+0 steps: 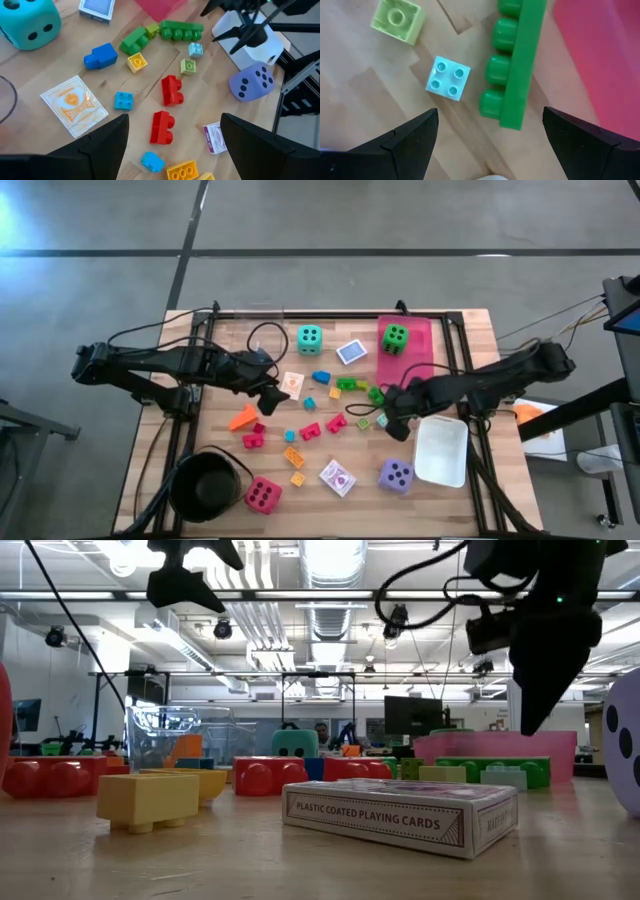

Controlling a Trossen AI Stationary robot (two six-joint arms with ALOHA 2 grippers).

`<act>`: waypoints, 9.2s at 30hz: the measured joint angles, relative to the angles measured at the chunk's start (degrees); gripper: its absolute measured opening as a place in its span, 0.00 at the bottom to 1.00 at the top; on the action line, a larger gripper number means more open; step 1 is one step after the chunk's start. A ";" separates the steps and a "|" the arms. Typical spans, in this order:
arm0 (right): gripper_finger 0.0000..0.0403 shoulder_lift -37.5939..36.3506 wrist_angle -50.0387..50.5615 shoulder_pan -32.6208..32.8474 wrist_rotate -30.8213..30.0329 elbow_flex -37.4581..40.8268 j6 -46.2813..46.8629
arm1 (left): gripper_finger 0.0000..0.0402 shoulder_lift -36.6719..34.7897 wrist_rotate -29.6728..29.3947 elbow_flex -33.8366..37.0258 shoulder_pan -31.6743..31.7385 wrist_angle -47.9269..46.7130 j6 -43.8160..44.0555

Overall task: Pick & Place Toys
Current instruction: Put the green game piece into the transparent bin, then put the orange game piece into the transparent bin

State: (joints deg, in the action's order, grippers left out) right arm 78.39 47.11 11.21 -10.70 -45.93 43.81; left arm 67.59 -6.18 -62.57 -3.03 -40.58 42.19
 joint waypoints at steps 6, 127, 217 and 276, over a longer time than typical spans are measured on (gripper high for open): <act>0.87 3.18 0.00 -0.26 -3.71 1.43 -2.01 | 0.79 0.00 0.83 0.00 -0.02 -0.09 -0.39; 0.39 14.04 9.51 2.53 -11.32 -45.40 -27.71 | 0.63 12.55 12.93 0.11 3.54 38.03 30.88; 0.91 4.66 20.25 2.53 -16.85 -39.25 -8.58 | 0.34 10.92 -3.05 -3.80 40.85 -16.38 -1.49; 0.91 4.17 19.98 2.55 -15.86 -37.31 -7.34 | 0.58 18.06 -5.61 4.94 38.58 -16.46 0.24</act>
State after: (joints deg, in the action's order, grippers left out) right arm 82.56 67.09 13.76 -26.56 -83.24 36.47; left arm 85.66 -11.78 -57.63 35.55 -57.03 42.44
